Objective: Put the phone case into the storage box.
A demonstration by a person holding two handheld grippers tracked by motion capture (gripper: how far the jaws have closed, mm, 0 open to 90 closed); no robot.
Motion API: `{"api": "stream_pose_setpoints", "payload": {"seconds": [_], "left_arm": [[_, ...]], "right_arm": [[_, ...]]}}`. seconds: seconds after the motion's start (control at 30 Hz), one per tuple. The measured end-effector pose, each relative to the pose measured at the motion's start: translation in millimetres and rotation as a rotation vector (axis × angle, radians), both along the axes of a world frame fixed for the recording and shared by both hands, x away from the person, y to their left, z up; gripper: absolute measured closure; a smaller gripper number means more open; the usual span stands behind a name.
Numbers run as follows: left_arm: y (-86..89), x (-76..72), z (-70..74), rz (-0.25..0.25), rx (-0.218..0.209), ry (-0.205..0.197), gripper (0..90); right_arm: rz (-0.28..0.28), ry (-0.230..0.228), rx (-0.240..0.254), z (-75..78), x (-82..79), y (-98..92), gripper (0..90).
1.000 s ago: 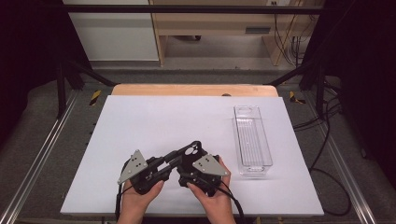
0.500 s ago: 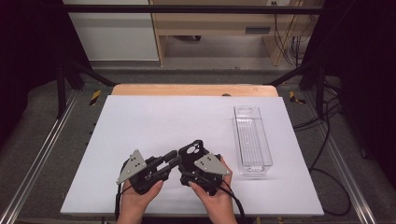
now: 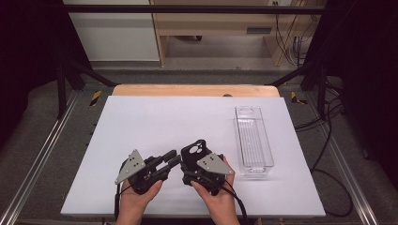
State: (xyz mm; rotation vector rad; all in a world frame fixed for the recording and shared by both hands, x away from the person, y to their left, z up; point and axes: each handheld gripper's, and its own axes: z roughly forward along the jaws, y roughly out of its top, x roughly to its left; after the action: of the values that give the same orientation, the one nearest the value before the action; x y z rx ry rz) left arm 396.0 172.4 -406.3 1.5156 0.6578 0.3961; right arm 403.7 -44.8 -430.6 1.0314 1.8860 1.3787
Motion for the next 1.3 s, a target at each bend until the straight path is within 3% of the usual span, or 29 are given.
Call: {"api": "stream_pose_setpoints", "payload": {"seconds": [0.27,0.6,0.87,1.03,1.3], "left_arm": [[14.2,5.4,1.8,0.064,0.019,-0.025,68.7],[29.3,11.5,3.4,0.153,0.060,-0.062,55.0],[44.5,18.1,3.7,0.226,0.049,-0.059,43.2],[54.4,22.8,3.4,0.279,0.040,-0.049,30.4],[65.9,28.9,0.5,0.339,0.072,-0.048,18.7]], "right_arm": [[-0.006,-0.003,0.006,0.9,0.7,-1.9,14.2],[-0.011,-0.005,0.010,1.9,1.0,-3.8,14.3],[-0.013,-0.005,0.013,2.9,1.3,-5.5,14.3],[-0.017,-0.006,0.014,3.2,1.7,-6.3,14.3],[-0.019,-0.009,0.013,4.0,2.1,-7.7,14.3]]}}
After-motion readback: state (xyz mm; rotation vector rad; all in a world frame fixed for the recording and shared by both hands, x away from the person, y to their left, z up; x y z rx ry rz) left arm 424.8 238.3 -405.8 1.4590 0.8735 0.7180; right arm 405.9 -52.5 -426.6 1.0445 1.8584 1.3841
